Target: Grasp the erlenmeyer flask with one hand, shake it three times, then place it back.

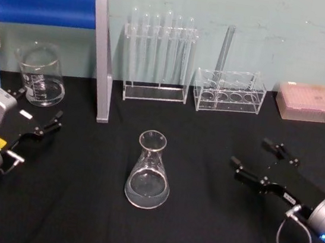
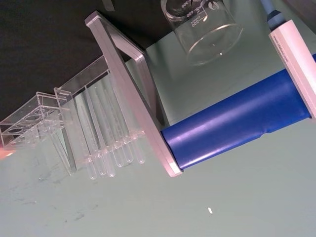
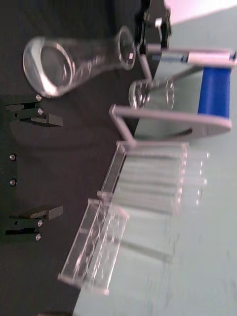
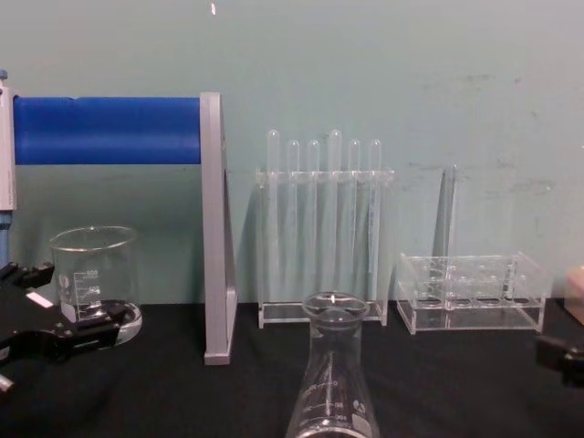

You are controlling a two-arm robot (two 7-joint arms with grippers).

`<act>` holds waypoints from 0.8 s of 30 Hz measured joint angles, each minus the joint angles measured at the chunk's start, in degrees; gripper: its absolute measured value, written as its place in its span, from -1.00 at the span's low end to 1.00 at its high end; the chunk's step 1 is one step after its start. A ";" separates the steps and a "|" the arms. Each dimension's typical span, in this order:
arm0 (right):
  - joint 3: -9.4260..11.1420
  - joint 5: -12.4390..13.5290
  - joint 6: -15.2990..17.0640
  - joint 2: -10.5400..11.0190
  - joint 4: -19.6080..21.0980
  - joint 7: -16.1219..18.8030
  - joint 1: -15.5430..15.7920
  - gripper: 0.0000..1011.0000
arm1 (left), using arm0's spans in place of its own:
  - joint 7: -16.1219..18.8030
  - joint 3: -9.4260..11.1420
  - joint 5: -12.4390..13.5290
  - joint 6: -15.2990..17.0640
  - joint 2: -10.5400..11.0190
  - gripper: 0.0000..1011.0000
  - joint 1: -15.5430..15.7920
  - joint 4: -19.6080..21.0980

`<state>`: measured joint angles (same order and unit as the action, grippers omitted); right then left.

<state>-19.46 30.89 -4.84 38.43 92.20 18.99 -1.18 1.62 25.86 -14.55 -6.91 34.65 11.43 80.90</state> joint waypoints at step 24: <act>-5.52 -1.17 -3.98 -5.12 -4.43 17.96 -5.98 0.98 | 0.00 0.00 0.00 0.00 0.00 0.98 0.00 0.00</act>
<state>-24.98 29.73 -8.83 33.31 87.78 36.95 -7.16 1.62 25.86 -14.55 -6.91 34.64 11.43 80.90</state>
